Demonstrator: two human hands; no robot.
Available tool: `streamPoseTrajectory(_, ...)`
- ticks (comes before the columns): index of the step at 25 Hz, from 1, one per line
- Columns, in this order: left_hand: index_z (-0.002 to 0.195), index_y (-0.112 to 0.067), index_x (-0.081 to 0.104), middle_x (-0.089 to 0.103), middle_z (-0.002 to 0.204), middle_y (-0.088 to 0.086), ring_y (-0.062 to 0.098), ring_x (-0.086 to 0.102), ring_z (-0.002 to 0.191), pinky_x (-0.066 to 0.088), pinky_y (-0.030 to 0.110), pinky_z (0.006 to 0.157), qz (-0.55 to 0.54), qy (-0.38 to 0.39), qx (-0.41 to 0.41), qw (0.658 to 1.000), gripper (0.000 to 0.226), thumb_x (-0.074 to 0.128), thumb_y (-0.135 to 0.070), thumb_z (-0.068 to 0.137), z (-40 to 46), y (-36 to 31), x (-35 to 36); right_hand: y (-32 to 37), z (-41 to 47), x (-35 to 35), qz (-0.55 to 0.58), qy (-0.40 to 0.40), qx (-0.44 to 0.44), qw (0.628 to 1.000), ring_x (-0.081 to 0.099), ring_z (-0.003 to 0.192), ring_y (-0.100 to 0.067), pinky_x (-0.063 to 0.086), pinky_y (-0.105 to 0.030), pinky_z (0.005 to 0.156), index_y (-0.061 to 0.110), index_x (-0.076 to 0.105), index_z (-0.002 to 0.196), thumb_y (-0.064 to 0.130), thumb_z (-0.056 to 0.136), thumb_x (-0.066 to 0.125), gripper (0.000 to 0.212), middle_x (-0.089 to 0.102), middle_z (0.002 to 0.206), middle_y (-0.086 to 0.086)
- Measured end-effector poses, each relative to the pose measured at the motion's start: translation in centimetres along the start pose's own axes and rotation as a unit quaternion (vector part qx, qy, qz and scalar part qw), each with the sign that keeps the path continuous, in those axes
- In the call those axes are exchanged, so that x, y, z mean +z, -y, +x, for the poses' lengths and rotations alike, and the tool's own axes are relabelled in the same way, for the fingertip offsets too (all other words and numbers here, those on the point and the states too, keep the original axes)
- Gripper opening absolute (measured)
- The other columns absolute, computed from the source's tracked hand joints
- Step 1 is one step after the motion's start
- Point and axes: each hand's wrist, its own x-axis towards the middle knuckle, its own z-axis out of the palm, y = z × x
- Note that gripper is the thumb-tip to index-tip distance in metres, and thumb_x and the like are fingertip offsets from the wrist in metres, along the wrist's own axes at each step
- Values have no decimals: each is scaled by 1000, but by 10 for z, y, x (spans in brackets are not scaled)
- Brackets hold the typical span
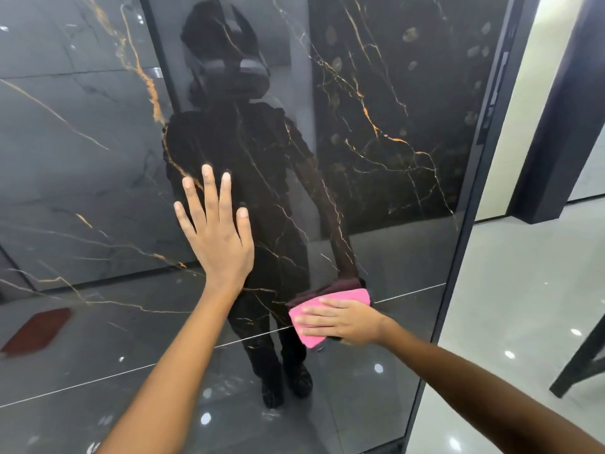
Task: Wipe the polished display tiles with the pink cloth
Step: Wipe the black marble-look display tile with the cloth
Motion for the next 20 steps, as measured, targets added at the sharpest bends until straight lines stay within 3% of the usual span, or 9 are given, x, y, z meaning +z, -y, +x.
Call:
streamPoseTrajectory(3, 153, -18, 21, 4, 163, -4, 19, -4, 150, -9, 41, 120, -23, 33, -10, 999, 54, 32, -29, 101, -52, 0, 0, -74, 2, -34, 29, -121, 153, 980, -1, 149, -17, 0, -43, 120, 21, 27, 148, 30, 77, 53, 77, 20, 159, -1)
streamPoseTrajectory(7, 154, -25, 20, -7, 162, -16, 14, -9, 150, -8, 41, 119, -16, 70, 15, 997, 52, 25, -31, 102, -104, 22, 24, -116, 62, -67, 85, -332, 436, 832, 17, 146, -22, 15, -44, 118, 11, 45, 139, 29, 88, 55, 55, 40, 148, -11)
streamPoseTrajectory(12, 156, -28, 3, -9, 163, -9, 19, -12, 150, -6, 43, 119, 45, 23, 59, 997, 53, 17, -34, 106, -109, 34, 42, 28, -1, 15, 9, -32, 81, 996, 5, 148, -15, -3, -41, 121, 17, 15, 153, 18, 74, 51, 87, 32, 154, 2)
streamPoseTrajectory(14, 157, -26, 3, -9, 163, -7, 20, -12, 150, -5, 44, 119, 43, 9, 69, 997, 54, 18, -32, 105, -113, 36, 45, 6, -44, 22, 10, -39, 87, 995, 3, 148, -12, -5, -41, 120, 22, 17, 152, 22, 73, 51, 86, 26, 156, 6)
streamPoseTrajectory(15, 157, -25, 4, -9, 163, -7, 20, -12, 150, -4, 45, 119, 48, 3, 72, 996, 54, 18, -32, 105, -114, 37, 47, -17, -57, 17, 28, -80, 185, 979, 3, 148, -11, -2, -41, 120, 24, 17, 151, 26, 77, 48, 80, 21, 158, 6)
streamPoseTrajectory(16, 157, -25, 4, -9, 163, -6, 21, -11, 150, -4, 45, 119, 57, 1, 73, 996, 54, 18, -32, 105, -115, 37, 49, -41, -62, 9, 60, -151, 325, 932, 4, 148, -13, 2, -41, 120, 24, 19, 150, 29, 84, 48, 73, 15, 159, 5)
streamPoseTrajectory(17, 157, -24, 5, -8, 164, -5, 22, -11, 150, -3, 46, 119, 64, -1, 71, 995, 54, 19, -32, 105, -114, 38, 50, -62, -59, 0, 108, -240, 485, 834, 8, 148, -16, 7, -41, 120, 21, 22, 149, 29, 87, 52, 70, 14, 160, 2)
streamPoseTrajectory(19, 157, -24, 5, -7, 164, -5, 22, -10, 150, -1, 47, 119, 60, -12, 69, 996, 54, 19, -32, 105, -115, 38, 51, -67, -17, -12, 167, -379, 716, 563, 18, 146, -27, 18, -43, 119, 11, 25, 146, 19, 86, 62, 71, 22, 157, -14)
streamPoseTrajectory(20, 157, -24, 5, -7, 164, -5, 22, -9, 150, -1, 47, 119, 58, -18, 71, 996, 54, 19, -32, 105, -116, 38, 50, -51, 11, -11, 179, -397, 754, 491, 19, 146, -30, 20, -44, 118, 9, 25, 146, 18, 86, 62, 71, 24, 156, -18)
